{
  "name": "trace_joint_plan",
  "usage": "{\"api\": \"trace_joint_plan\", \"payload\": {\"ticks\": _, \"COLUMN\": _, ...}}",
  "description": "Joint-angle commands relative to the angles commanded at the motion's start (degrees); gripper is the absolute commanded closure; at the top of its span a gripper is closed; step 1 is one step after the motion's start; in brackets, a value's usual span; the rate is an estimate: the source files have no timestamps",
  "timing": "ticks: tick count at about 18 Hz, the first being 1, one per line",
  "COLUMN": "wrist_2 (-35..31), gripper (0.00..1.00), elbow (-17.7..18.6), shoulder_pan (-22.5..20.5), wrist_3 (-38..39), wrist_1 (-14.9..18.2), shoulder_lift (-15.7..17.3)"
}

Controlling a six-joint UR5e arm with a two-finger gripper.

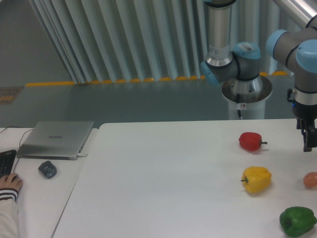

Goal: Place the triangular bread in the basket

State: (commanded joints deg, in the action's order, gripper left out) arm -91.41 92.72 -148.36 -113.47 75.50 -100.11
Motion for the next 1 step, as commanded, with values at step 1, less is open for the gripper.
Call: {"api": "trace_joint_plan", "payload": {"ticks": 1, "wrist_2": -0.1, "gripper": 0.0, "elbow": 0.0, "shoulder_pan": -0.1, "wrist_3": 0.0, "wrist_1": 0.1, "shoulder_lift": 0.1}}
